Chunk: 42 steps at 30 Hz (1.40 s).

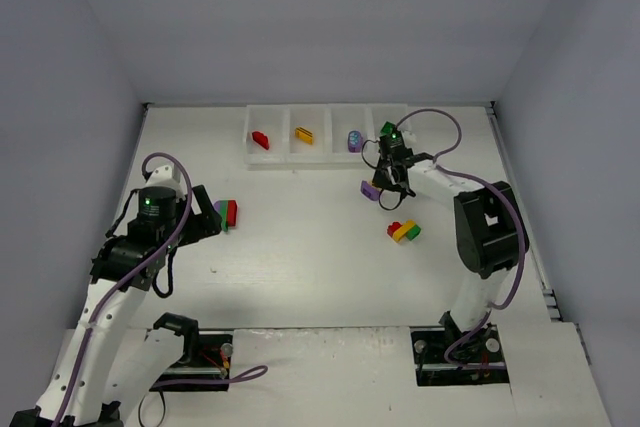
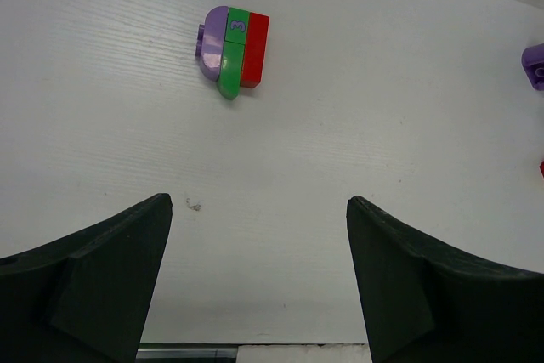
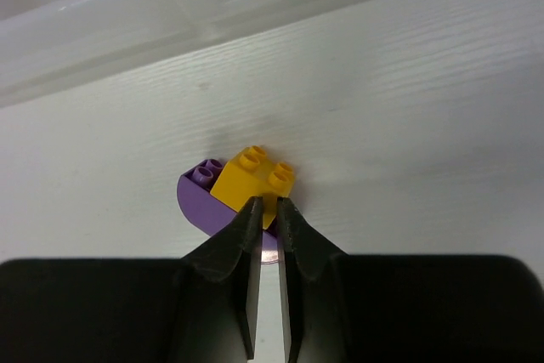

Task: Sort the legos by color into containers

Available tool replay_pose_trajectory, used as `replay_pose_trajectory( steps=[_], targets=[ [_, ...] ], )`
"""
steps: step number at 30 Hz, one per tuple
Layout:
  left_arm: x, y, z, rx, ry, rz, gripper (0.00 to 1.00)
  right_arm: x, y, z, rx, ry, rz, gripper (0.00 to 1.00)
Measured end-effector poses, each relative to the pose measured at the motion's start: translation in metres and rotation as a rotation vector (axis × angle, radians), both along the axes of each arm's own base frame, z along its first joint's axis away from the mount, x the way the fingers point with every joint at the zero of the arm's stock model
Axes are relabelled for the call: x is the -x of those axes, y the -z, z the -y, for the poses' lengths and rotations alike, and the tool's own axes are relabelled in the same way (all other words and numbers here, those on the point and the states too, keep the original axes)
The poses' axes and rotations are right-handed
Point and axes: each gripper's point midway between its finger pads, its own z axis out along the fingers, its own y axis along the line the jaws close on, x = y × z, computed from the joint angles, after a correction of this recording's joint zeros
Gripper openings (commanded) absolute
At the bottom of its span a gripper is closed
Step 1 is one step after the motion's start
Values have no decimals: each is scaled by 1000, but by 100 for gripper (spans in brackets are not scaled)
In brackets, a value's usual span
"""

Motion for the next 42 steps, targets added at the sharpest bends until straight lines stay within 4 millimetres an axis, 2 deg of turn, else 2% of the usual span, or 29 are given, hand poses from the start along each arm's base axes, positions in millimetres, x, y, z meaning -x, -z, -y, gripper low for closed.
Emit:
replay_pose_trajectory(
  steps=[3, 9, 16, 28, 35, 39, 42],
  targets=[
    [0, 0, 0, 0, 0, 0, 77, 6, 0, -22, -35, -29, 1, 6],
    [0, 0, 0, 0, 0, 0, 77, 16, 0, -49, -101, -49, -12, 5],
    [0, 1, 0, -1, 0, -3, 77, 41, 0, -89, -170, -100, -48, 5],
    [-1, 2, 0, -3, 0, -11, 77, 90, 0, -127, -221, -203, -140, 8],
    [-2, 6, 0, -7, 0, -27, 77, 115, -5, -155, -236, -356, -173, 10],
    [-3, 6, 0, -10, 2, -28, 77, 113, -22, -171, -216, -479, -122, 13],
    [-3, 6, 0, -13, 6, -26, 77, 100, -36, -173, -159, -579, -42, 20]
  ],
)
